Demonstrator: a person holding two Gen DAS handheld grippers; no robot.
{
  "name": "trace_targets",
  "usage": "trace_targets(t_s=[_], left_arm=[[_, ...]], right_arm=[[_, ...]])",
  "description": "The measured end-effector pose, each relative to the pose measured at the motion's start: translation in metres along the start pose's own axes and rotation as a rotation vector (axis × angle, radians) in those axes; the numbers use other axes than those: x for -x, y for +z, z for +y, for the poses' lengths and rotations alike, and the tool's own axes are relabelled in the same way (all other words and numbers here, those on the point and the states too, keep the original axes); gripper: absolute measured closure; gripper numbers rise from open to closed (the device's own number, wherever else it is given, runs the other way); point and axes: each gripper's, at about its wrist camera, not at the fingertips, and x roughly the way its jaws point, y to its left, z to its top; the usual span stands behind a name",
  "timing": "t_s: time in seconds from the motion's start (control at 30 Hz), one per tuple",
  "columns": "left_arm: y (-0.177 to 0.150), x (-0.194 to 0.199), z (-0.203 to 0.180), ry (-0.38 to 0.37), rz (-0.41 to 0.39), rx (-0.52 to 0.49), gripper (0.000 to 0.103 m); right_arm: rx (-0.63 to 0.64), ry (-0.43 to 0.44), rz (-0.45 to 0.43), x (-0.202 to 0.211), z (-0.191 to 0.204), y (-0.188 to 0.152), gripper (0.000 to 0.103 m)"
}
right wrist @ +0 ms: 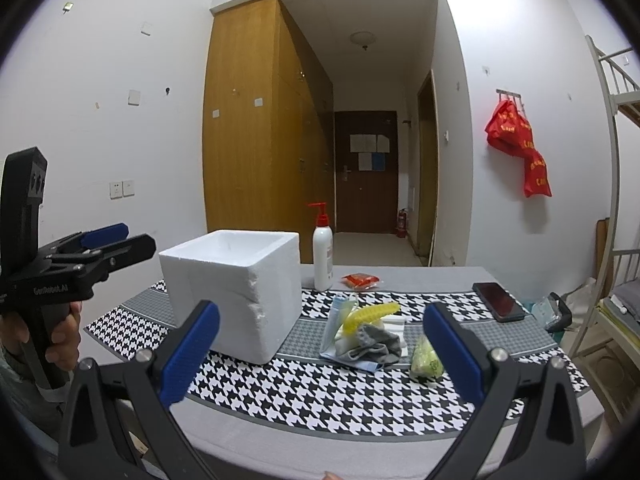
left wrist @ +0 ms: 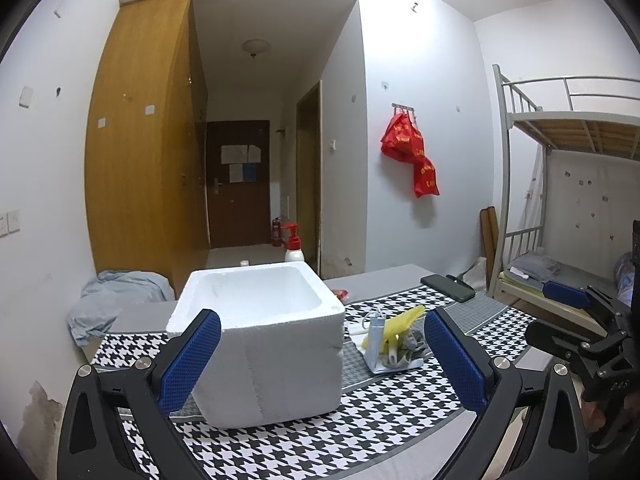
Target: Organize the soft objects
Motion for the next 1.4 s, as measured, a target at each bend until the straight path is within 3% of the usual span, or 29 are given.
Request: trace_targets(t_s=[0.2, 0.67, 1.03, 1.27, 1.4], left_arm=[[-0.001, -0.008, -0.017, -0.069, 0.013, -0.022, 0.001], [-0.002, -0.046, -0.063, -0.153, 0.071, -0.091, 0.001], [-0.013, -0.087, -0.095, -0.194, 0.17, -0.12, 0.001], [-0.025, -0.128, -0.101, -0.216, 0.275, -0.091, 0.001], [-0.033, -0.148, -0.103, -0.183, 0.311, -0.084, 0.001]], right_arm=[[0.009, -0.02, 0.007, 0.002, -0.003, 0.0, 0.0], [-0.032, -0.093, 0.033, 0.002, -0.041, -0.013, 0.0], [-0.079, -0.127, 0.082, -0.007, -0.078, -0.027, 0.0], [-0.103, -0.123, 0.116, -0.019, -0.097, -0.033, 0.0], [-0.112, -0.109, 0.138, -0.028, -0.105, -0.037, 0.0]])
